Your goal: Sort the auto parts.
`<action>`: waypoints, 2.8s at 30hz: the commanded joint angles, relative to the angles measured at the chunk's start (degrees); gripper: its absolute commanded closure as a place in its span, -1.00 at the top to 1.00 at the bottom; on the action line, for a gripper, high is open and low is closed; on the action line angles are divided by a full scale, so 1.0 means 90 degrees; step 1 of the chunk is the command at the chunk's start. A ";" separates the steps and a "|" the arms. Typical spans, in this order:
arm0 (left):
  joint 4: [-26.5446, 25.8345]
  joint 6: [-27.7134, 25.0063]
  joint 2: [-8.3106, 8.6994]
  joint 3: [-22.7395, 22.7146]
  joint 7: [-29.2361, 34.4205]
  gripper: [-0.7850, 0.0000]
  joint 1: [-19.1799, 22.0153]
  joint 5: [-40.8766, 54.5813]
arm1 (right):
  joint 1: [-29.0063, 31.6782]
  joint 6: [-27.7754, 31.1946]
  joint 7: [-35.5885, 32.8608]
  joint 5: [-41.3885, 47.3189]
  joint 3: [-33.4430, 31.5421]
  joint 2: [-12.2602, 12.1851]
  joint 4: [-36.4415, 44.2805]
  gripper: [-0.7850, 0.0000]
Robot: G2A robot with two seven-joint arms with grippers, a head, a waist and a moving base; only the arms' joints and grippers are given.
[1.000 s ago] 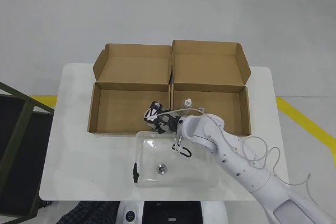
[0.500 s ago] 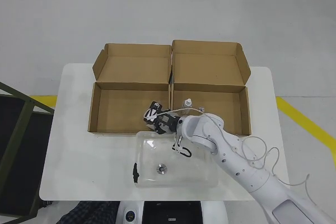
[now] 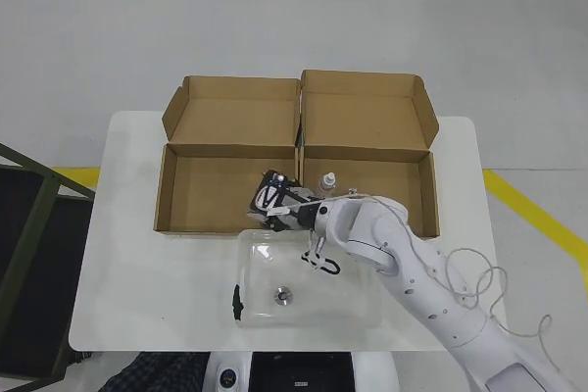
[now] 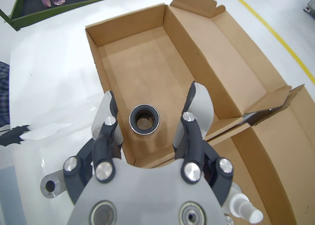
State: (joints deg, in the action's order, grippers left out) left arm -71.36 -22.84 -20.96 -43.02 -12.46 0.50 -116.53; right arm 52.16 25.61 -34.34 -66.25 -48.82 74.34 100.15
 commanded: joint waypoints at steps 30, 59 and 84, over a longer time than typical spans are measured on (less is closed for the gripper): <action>0.0000 0.0000 0.0000 0.0000 0.0000 1.00 0.0000 0.0000 | 0.2954 0.2456 0.0187 -0.1335 -0.1336 -0.0785 0.2431 0.54; 0.0000 0.0000 0.0000 0.0000 0.0000 1.00 0.0000 0.0000 | 0.2721 0.2742 0.0561 -0.2162 -0.0666 -0.0888 0.1147 0.44; 0.0000 0.0000 0.0000 0.0000 0.0000 1.00 0.0000 0.0000 | 0.2051 0.2395 0.0694 -0.2050 0.0090 -0.0755 0.0255 -0.06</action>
State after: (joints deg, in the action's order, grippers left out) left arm -71.36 -22.84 -20.96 -43.02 -12.46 0.50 -116.53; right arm 70.79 47.22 -28.12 -84.67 -48.11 67.53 102.64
